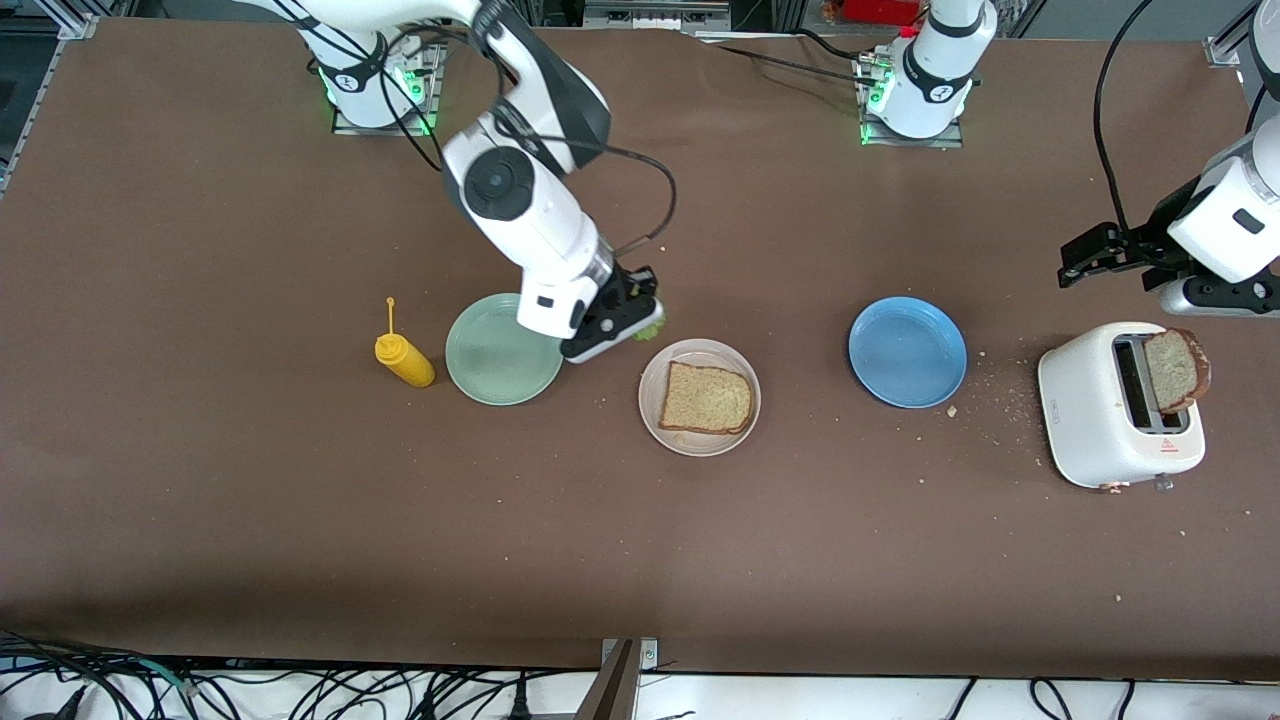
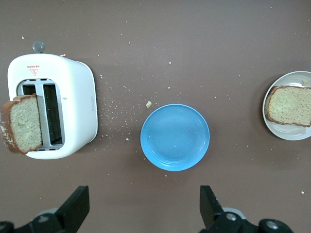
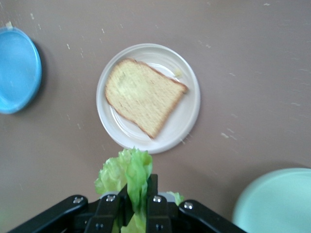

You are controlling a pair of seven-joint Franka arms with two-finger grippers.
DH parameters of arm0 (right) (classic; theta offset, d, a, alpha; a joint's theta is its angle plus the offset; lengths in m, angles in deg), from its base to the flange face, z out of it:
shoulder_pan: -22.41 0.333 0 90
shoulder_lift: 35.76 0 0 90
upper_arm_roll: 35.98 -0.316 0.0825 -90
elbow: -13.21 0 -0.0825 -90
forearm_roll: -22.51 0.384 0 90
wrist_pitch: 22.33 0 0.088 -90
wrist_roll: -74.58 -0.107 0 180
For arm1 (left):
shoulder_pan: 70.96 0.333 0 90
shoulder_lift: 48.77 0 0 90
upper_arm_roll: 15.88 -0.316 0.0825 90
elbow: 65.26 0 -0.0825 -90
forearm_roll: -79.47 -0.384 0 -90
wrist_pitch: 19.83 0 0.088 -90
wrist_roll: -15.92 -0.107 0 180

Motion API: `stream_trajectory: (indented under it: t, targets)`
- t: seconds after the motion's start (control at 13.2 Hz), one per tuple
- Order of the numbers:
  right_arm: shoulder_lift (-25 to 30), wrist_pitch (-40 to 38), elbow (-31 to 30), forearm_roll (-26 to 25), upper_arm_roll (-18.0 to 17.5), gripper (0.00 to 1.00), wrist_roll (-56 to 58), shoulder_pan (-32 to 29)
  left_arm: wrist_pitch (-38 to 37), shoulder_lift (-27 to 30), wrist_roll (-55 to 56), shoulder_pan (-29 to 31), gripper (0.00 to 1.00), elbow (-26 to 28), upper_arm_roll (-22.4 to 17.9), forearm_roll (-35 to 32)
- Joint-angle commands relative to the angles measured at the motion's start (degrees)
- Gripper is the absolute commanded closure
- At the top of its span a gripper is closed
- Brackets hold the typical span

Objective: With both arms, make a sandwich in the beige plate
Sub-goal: 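Lift the lettuce leaf with the right gripper and carry it to the bread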

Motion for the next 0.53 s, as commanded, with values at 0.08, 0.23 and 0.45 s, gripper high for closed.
stream_trajectory:
  t: [0.08, 0.23, 0.45]
  targets:
    - [-5.70, 9.93, 1.69, 2.29, -0.27, 1.00, -3.21, 2.37, -0.68, -0.37, -0.45, -0.04, 0.00, -1.29, 0.02, 0.26]
    - [-8.78, 12.49, 4.14, 2.29, -0.27, 1.00, -5.31, 3.16, -0.68, -0.37, -0.27, -0.04, 0.00, -1.29, 0.02, 0.26]
    - [-13.09, 16.35, 7.40, 2.20, -0.27, 1.00, -5.77, 3.86, -0.68, -0.37, -0.18, -0.04, 0.00, -1.29, 0.02, 0.26]
